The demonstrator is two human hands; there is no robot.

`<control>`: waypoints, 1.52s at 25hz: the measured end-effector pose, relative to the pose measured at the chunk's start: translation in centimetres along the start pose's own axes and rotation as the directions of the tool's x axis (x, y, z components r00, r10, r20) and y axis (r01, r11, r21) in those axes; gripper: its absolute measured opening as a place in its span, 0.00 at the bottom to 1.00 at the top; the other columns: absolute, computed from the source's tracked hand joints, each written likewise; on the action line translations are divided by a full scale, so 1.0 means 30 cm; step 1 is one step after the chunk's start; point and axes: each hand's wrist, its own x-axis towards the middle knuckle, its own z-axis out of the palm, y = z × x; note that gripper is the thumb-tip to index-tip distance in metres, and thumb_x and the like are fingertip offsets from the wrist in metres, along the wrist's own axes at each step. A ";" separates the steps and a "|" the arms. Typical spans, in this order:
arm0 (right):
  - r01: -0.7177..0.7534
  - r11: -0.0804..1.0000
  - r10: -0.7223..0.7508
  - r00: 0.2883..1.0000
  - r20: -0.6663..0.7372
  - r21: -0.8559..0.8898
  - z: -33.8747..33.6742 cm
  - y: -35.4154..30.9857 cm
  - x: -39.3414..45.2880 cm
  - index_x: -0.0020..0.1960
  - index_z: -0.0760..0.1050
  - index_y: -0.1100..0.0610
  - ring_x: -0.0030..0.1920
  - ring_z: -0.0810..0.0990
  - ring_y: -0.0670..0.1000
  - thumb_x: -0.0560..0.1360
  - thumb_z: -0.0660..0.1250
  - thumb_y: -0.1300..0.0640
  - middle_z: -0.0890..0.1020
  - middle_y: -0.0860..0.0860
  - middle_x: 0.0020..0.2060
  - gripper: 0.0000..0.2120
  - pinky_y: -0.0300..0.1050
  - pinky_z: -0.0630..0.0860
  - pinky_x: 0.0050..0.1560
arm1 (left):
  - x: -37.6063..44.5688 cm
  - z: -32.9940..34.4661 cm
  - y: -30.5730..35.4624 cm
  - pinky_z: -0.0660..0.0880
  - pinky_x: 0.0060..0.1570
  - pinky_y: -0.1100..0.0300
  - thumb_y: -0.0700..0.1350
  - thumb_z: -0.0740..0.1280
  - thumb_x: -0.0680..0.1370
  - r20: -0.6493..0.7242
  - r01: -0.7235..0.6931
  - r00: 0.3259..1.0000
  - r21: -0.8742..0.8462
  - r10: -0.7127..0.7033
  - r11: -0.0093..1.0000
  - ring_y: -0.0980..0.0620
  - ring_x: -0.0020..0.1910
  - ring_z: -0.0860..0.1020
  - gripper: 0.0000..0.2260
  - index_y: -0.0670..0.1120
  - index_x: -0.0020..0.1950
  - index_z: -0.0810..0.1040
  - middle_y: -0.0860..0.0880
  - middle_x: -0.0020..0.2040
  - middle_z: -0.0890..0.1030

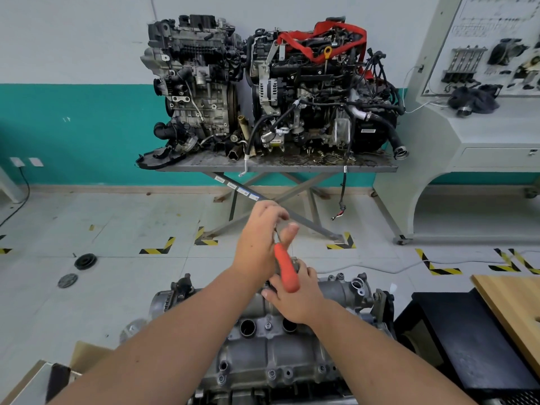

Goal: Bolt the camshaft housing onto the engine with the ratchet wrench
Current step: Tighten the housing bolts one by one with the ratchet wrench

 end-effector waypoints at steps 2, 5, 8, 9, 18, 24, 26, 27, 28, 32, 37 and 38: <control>0.000 1.000 0.000 1.000 0.017 -0.011 0.001 0.000 0.000 0.66 0.71 0.48 0.72 0.57 0.65 0.80 0.52 0.37 0.59 0.46 0.74 0.22 0.63 0.57 0.68 | -0.007 0.031 0.029 0.74 0.44 0.60 0.59 0.55 0.81 0.040 0.421 0.893 -0.428 -0.448 0.800 0.54 0.42 0.79 0.15 0.52 0.56 0.76 0.53 0.47 0.81; 0.011 0.999 -0.010 1.000 0.019 -0.032 0.005 0.002 0.005 0.66 0.72 0.47 0.73 0.56 0.66 0.81 0.51 0.37 0.56 0.46 0.76 0.22 0.64 0.56 0.68 | 0.002 0.045 0.033 0.70 0.40 0.55 0.61 0.50 0.82 0.165 0.584 0.725 -0.662 -0.668 0.470 0.52 0.34 0.78 0.23 0.49 0.53 0.79 0.49 0.40 0.84; -0.004 1.000 0.005 0.999 0.041 -0.012 0.006 0.004 0.009 0.66 0.72 0.48 0.72 0.55 0.66 0.81 0.51 0.35 0.56 0.45 0.75 0.24 0.63 0.55 0.68 | 0.057 -0.021 0.030 0.70 0.40 0.54 0.60 0.57 0.82 0.315 0.682 0.642 -0.651 -0.699 0.333 0.50 0.31 0.80 0.18 0.47 0.48 0.77 0.49 0.33 0.81; -0.005 1.000 0.005 0.999 0.053 -0.010 0.008 0.003 0.010 0.66 0.71 0.48 0.72 0.55 0.65 0.81 0.51 0.35 0.56 0.45 0.75 0.24 0.63 0.55 0.68 | 0.084 -0.044 0.034 0.72 0.42 0.54 0.56 0.59 0.82 0.357 0.739 0.614 -0.571 -0.704 0.356 0.50 0.32 0.81 0.14 0.47 0.47 0.75 0.49 0.33 0.80; -0.006 1.000 0.007 0.997 0.079 -0.014 -0.002 0.000 0.011 0.67 0.71 0.46 0.73 0.54 0.66 0.81 0.51 0.35 0.56 0.45 0.76 0.23 0.63 0.55 0.68 | 0.192 -0.119 0.142 0.69 0.35 0.57 0.52 0.60 0.81 0.582 -0.274 0.769 0.673 -0.264 0.687 0.53 0.38 0.75 0.07 0.50 0.48 0.73 0.53 0.42 0.75; 0.006 0.999 -0.006 1.000 0.010 -0.053 0.006 -0.005 0.006 0.65 0.71 0.47 0.71 0.57 0.65 0.80 0.52 0.35 0.58 0.46 0.73 0.23 0.62 0.57 0.67 | 0.042 -0.067 0.024 0.67 0.38 0.54 0.57 0.65 0.77 0.137 -0.447 0.872 0.619 0.471 0.646 0.47 0.37 0.73 0.19 0.46 0.31 0.75 0.49 0.37 0.75; 0.001 0.999 -0.001 1.000 0.012 -0.034 0.001 -0.006 0.009 0.65 0.72 0.47 0.71 0.57 0.65 0.81 0.52 0.36 0.58 0.46 0.74 0.22 0.62 0.57 0.68 | 0.038 -0.036 0.012 0.66 0.39 0.53 0.62 0.62 0.76 -0.057 -0.209 0.954 0.576 0.295 0.790 0.46 0.39 0.72 0.23 0.45 0.32 0.75 0.48 0.40 0.76; -0.002 1.000 0.002 1.000 0.015 -0.029 0.001 -0.004 0.008 0.65 0.71 0.47 0.71 0.58 0.64 0.80 0.52 0.36 0.59 0.47 0.74 0.22 0.62 0.58 0.68 | 0.032 -0.024 0.011 0.68 0.39 0.52 0.63 0.61 0.76 -0.084 -0.148 0.970 0.547 0.229 0.824 0.45 0.42 0.73 0.23 0.44 0.34 0.76 0.47 0.43 0.77; -0.006 1.000 0.007 1.000 0.016 -0.023 0.002 0.001 0.007 0.66 0.71 0.47 0.70 0.59 0.64 0.80 0.52 0.35 0.61 0.48 0.74 0.23 0.60 0.58 0.68 | 0.022 -0.015 0.008 0.70 0.41 0.51 0.62 0.61 0.76 -0.078 -0.130 0.978 0.488 0.192 0.863 0.46 0.44 0.74 0.22 0.44 0.37 0.77 0.47 0.46 0.77; -0.007 1.000 0.007 1.000 0.003 -0.028 0.007 0.002 0.004 0.69 0.69 0.47 0.71 0.58 0.64 0.80 0.53 0.36 0.62 0.48 0.72 0.23 0.61 0.57 0.67 | -0.036 0.018 0.021 0.76 0.47 0.60 0.57 0.55 0.80 -0.096 0.137 0.983 -0.173 -0.155 0.975 0.58 0.47 0.77 0.15 0.52 0.55 0.77 0.55 0.51 0.77; 0.000 0.999 0.001 1.000 0.022 -0.045 0.009 0.002 0.007 0.68 0.70 0.46 0.71 0.56 0.65 0.80 0.52 0.36 0.56 0.45 0.75 0.23 0.62 0.56 0.68 | 0.005 0.025 0.056 0.70 0.40 0.59 0.57 0.54 0.84 0.149 0.528 0.735 -0.738 -0.661 0.420 0.54 0.31 0.76 0.18 0.49 0.52 0.80 0.48 0.41 0.84; -0.004 0.999 0.005 1.000 0.022 -0.043 0.010 0.001 0.007 0.68 0.71 0.46 0.71 0.56 0.65 0.80 0.52 0.36 0.56 0.45 0.75 0.23 0.62 0.56 0.68 | 0.023 0.005 0.046 0.70 0.39 0.58 0.56 0.56 0.84 0.228 0.571 0.703 -0.745 -0.674 0.344 0.52 0.30 0.76 0.17 0.47 0.51 0.79 0.47 0.38 0.84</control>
